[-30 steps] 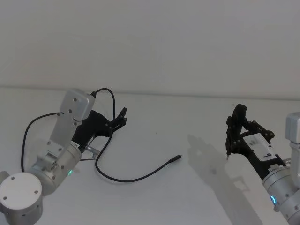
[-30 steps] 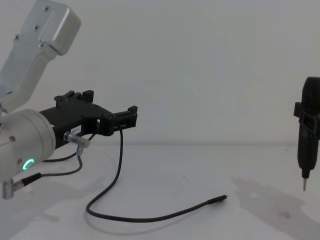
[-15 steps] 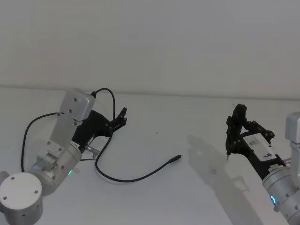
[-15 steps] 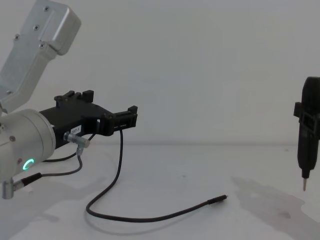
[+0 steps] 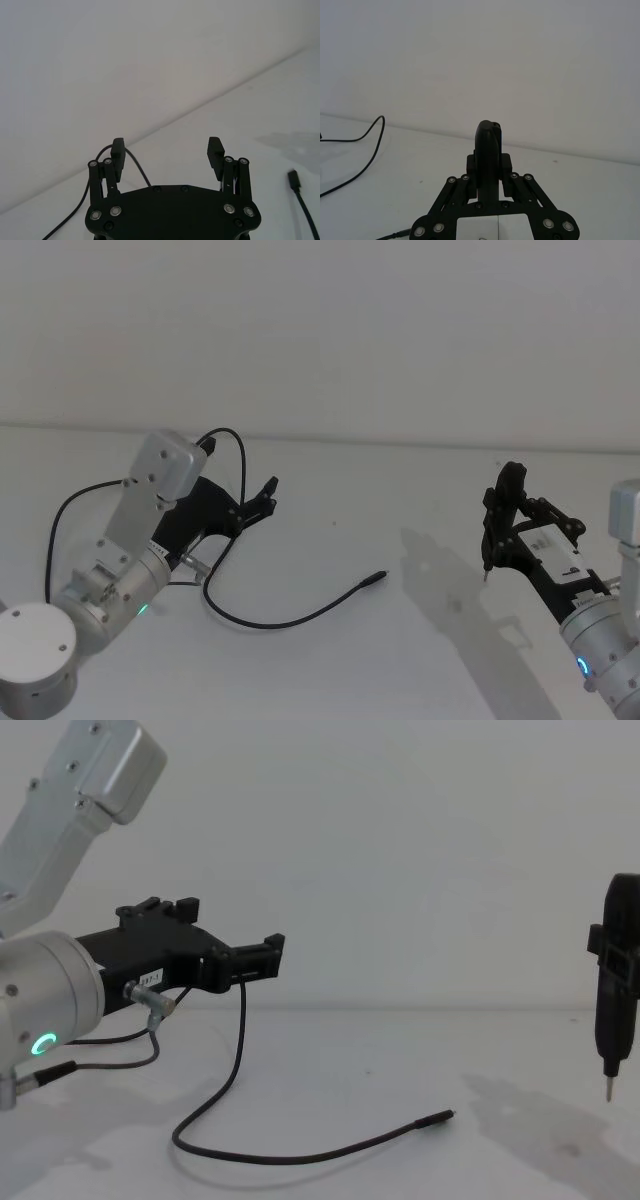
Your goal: Pick up the data cable with the one hand.
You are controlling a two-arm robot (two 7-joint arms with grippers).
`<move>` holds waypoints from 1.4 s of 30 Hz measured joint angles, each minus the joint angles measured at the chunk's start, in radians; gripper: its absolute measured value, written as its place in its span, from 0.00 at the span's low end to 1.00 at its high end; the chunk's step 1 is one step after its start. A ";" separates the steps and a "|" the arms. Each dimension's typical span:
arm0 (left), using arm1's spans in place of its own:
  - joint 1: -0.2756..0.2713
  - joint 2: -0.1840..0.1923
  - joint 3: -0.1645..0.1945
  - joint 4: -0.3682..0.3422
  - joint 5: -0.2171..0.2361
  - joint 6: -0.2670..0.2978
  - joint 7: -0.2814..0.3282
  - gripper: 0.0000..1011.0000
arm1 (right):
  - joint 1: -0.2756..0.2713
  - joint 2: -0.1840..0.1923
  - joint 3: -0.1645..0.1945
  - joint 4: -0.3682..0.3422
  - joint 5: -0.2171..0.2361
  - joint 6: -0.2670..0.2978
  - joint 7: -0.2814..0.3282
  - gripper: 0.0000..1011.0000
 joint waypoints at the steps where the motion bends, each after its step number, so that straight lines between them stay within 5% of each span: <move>1: -0.001 0.008 0.001 -0.005 -0.002 0.003 -0.014 0.99 | 0.000 0.000 0.000 0.000 0.000 0.000 0.000 0.27; 23: -0.050 0.172 0.036 -0.127 -0.038 0.120 -0.308 0.99 | 0.000 0.000 0.000 0.000 0.000 0.000 0.000 0.27; 42: -0.171 0.259 0.139 -0.221 0.020 0.418 -0.512 0.99 | 0.000 0.000 0.000 0.000 0.000 0.000 0.000 0.27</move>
